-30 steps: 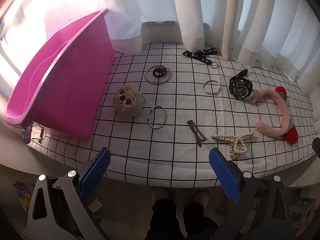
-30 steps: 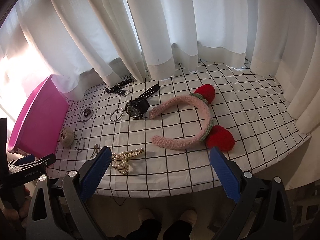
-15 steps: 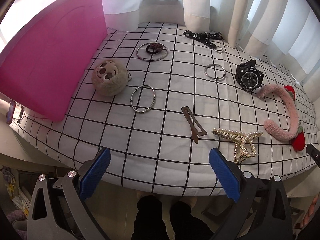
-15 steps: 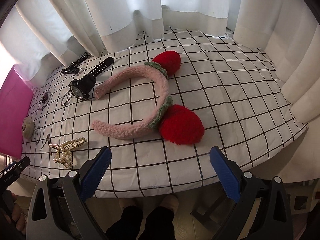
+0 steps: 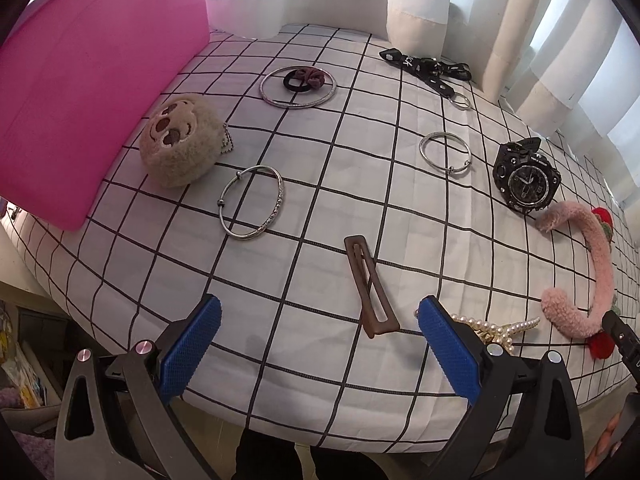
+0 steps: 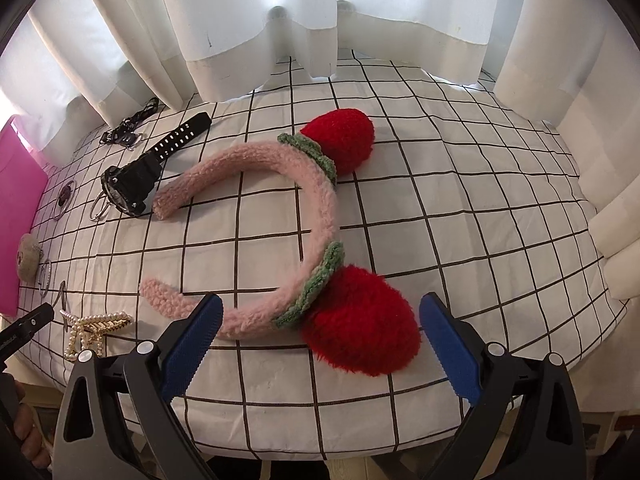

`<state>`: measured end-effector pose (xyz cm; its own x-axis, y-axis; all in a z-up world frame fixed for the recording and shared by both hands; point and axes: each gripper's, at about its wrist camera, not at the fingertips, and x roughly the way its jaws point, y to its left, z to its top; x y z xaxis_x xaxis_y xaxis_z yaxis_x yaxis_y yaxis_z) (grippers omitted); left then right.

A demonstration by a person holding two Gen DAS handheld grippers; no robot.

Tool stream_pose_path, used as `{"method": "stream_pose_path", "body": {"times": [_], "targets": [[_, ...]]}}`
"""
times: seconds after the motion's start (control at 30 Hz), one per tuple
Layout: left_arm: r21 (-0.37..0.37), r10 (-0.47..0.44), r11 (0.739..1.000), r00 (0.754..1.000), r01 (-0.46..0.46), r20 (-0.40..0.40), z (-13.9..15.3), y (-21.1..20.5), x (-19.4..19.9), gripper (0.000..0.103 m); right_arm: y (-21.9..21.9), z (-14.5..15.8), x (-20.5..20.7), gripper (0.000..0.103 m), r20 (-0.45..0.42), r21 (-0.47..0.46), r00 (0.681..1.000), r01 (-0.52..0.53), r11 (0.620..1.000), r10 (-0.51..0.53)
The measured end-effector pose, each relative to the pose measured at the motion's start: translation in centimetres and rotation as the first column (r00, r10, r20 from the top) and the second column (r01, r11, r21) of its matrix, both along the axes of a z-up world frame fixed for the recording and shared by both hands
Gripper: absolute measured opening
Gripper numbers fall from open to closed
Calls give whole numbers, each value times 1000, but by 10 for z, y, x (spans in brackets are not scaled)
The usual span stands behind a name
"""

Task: Organize jewelry
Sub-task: 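Reach the right tool to the pink headband while the left tool reaches the brown clip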

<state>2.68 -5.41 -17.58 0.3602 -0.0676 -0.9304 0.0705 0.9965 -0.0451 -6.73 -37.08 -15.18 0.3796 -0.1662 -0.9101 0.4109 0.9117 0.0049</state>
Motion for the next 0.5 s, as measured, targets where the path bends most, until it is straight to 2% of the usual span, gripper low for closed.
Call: {"method": "stream_pose_path", "body": {"times": [0.33, 0.5], "targets": [[-7, 74, 997, 997, -74, 5, -17, 4, 10, 97, -9, -20, 13, 94, -32, -24, 999, -11, 1000, 11], [38, 77, 996, 997, -78, 26, -23, 1, 10, 97, -10, -25, 20, 94, -37, -35, 999, -21, 999, 19]]}}
